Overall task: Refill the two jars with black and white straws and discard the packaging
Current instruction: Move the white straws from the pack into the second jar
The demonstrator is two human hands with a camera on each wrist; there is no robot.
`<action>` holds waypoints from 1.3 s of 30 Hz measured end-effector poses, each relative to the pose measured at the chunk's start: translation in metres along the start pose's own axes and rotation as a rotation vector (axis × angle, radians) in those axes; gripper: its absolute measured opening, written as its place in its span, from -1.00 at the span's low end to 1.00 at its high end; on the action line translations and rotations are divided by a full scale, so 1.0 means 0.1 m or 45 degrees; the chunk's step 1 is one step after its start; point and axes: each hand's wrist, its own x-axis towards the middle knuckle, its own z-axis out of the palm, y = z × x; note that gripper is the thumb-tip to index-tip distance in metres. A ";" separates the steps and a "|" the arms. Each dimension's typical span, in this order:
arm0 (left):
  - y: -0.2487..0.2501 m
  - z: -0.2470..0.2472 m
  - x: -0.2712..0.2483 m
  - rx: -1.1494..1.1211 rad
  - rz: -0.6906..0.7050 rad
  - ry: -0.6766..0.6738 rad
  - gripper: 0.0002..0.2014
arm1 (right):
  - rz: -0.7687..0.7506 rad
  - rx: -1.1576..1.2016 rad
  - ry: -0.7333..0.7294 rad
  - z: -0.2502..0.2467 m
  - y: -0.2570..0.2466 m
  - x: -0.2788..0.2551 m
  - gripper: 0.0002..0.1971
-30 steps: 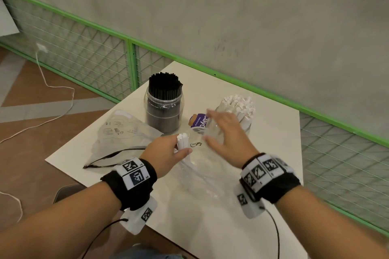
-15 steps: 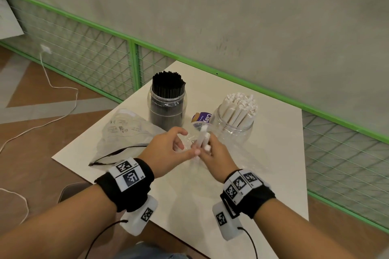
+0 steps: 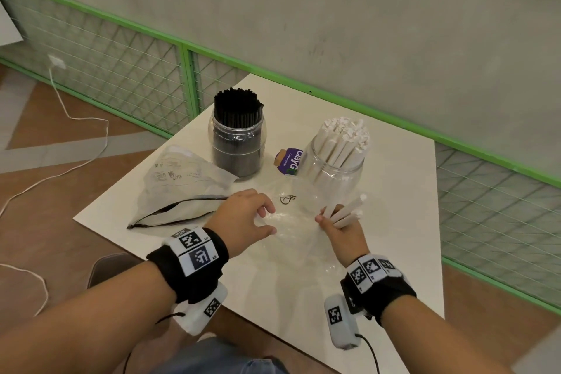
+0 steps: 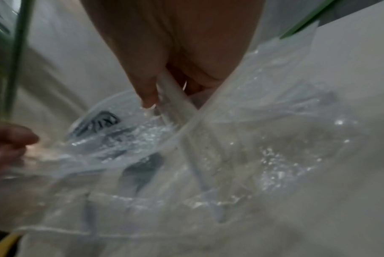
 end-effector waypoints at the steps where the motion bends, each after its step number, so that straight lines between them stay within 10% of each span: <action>1: 0.01 0.01 0.01 0.007 -0.001 -0.011 -0.72 | 0.029 -0.028 -0.021 0.00 0.05 0.02 -0.92; 11: 0.02 -0.02 0.09 0.027 -0.043 -0.022 -0.74 | -0.487 0.285 0.115 -0.58 -1.00 0.18 -0.91; 16: 0.02 -0.01 0.11 0.010 -0.028 -0.011 -0.74 | -0.510 0.630 0.211 -0.67 -1.39 0.50 -0.91; 34: -0.07 -0.06 0.18 -0.031 -0.085 -0.071 -0.75 | -0.289 0.282 0.168 -0.51 -1.25 1.00 -0.89; 39: -0.04 -0.07 0.22 -0.032 -0.084 -0.073 -0.74 | -0.408 0.346 0.342 -0.64 -1.52 1.07 -0.56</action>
